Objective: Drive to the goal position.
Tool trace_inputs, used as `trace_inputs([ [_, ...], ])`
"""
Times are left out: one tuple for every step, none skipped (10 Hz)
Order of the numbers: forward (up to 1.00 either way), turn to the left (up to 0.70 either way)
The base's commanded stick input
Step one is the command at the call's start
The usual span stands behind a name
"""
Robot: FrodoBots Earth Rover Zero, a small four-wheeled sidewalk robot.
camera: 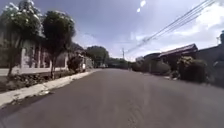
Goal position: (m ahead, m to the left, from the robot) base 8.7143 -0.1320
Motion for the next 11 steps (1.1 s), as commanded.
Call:
trace_inputs([
  [0.45,0.00],
  [0.45,0.00],
  [0.45,0.00],
  [0.45,0.00],
  [0.45,0.00],
  [0.45,0.00],
  [0.45,0.00],
  [0.45,0.00],
  [0.45,0.00],
  [0.45,0.00],
  [0.45,0.00],
])
